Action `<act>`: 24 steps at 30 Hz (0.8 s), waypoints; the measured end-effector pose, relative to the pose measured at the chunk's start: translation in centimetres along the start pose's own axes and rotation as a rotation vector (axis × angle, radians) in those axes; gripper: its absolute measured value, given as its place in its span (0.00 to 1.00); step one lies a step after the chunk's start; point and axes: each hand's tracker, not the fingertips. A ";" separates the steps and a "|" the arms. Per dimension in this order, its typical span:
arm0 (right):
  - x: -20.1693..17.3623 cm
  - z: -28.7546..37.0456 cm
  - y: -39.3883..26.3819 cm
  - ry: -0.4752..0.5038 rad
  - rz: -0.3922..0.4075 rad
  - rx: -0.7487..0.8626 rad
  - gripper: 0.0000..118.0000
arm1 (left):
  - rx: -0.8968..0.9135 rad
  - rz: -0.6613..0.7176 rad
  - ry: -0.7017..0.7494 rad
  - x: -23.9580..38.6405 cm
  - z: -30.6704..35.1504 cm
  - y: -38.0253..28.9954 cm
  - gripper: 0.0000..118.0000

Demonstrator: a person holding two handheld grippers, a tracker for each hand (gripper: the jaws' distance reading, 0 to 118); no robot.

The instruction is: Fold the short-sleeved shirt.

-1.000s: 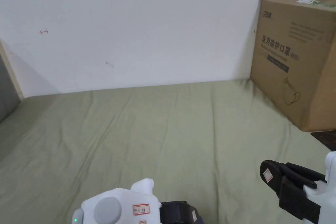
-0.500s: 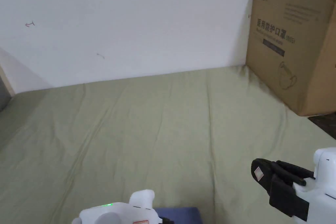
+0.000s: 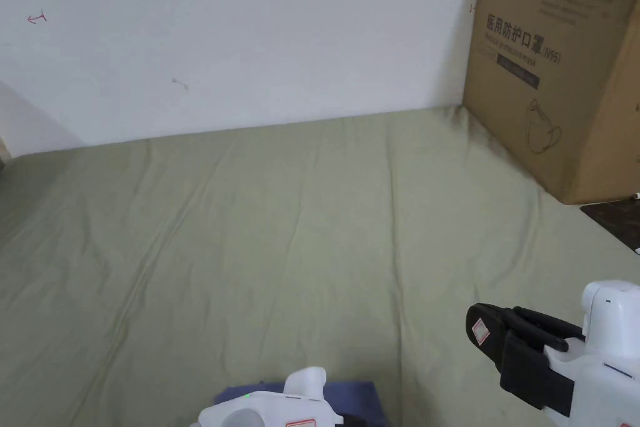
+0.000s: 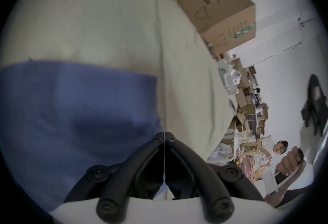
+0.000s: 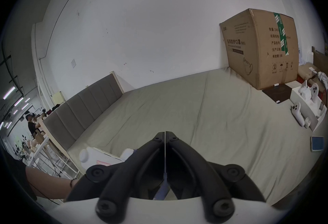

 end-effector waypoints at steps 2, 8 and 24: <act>-0.5 0.1 0.3 0.011 0.005 0.000 0.00 | 0.089 -0.073 0.020 1.6 2.9 0.3 0.00; -3.6 2.3 3.3 0.031 0.102 0.122 0.00 | 0.516 -0.289 0.109 8.1 16.7 0.5 0.00; -7.1 0.8 5.8 -0.333 0.215 0.473 0.00 | 1.078 -0.422 0.548 13.8 27.3 -1.8 0.00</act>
